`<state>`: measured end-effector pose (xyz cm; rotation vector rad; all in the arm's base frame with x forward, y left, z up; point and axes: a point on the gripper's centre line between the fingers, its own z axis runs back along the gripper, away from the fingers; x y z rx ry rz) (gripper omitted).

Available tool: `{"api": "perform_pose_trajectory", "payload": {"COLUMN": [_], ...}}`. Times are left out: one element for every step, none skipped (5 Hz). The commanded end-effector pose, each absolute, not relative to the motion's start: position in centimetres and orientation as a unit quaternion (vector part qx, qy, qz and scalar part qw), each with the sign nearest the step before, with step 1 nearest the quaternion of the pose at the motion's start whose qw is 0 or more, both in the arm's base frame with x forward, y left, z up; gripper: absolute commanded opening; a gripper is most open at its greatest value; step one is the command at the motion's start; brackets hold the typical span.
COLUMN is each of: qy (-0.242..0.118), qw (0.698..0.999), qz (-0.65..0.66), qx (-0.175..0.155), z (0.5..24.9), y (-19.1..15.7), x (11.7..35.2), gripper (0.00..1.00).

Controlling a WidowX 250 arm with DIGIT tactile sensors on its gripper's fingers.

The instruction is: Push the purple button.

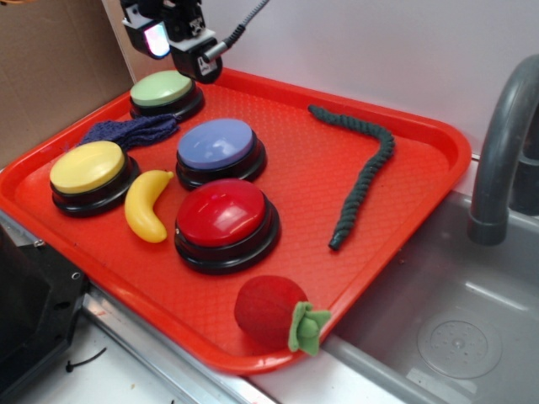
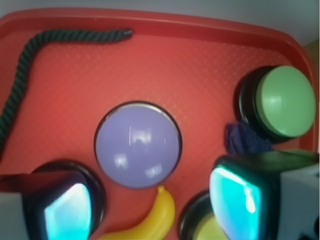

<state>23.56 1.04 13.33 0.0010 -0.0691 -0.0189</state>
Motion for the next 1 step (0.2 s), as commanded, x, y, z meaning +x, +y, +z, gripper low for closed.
{"api": "perform_pose_trajectory", "payload": {"qy": [-0.106], "qw": [0.993], "qz": [0.032], "qx": [0.041], "z": [18.69], "y": [1.55], "x": [22.03], "gripper": [1.0]}}
